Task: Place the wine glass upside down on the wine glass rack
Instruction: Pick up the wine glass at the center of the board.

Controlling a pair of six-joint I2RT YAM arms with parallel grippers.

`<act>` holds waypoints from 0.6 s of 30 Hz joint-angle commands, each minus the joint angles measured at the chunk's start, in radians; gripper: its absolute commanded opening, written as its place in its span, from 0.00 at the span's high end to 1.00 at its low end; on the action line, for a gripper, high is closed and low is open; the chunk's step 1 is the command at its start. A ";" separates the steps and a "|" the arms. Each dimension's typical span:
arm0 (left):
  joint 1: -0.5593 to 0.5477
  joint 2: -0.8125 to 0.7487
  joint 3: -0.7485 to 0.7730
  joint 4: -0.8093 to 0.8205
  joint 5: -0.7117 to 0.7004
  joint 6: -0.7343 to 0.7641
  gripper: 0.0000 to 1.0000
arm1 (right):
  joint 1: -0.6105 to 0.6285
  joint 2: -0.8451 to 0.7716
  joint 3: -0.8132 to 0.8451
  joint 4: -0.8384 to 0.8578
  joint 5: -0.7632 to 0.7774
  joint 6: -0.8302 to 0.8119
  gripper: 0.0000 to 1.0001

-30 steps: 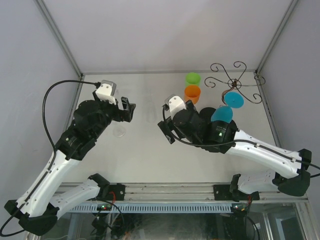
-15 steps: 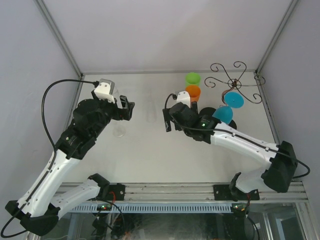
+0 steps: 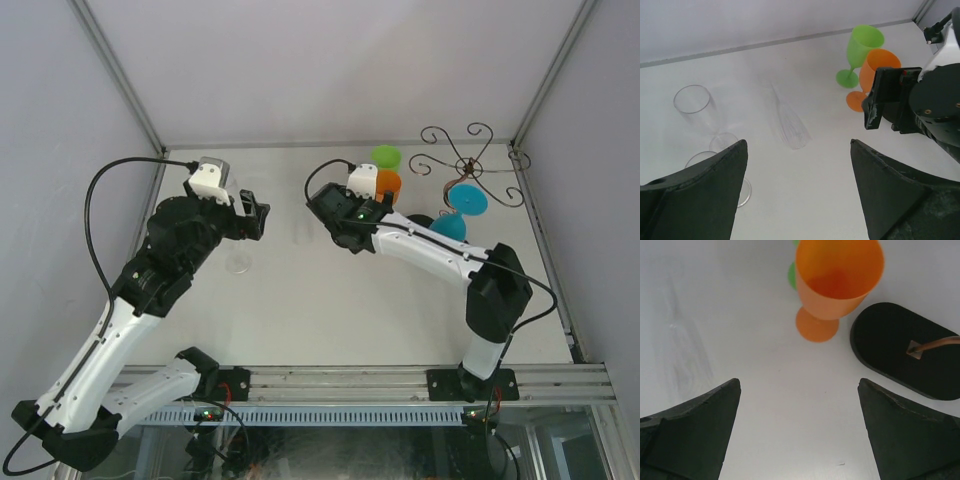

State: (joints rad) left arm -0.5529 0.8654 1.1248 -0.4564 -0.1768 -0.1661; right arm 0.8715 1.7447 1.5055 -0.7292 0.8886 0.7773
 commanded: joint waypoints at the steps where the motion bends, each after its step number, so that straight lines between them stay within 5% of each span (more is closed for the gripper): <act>1: 0.011 0.001 -0.019 0.038 0.019 -0.013 0.13 | -0.043 0.024 0.043 -0.050 0.105 0.108 0.00; 18: 0.031 0.005 -0.017 0.039 0.043 -0.014 0.14 | -0.150 0.092 0.064 0.060 0.096 0.103 0.00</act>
State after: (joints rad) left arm -0.5331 0.8680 1.1248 -0.4557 -0.1532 -0.1669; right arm 0.7437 1.8225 1.5211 -0.7044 0.9634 0.8555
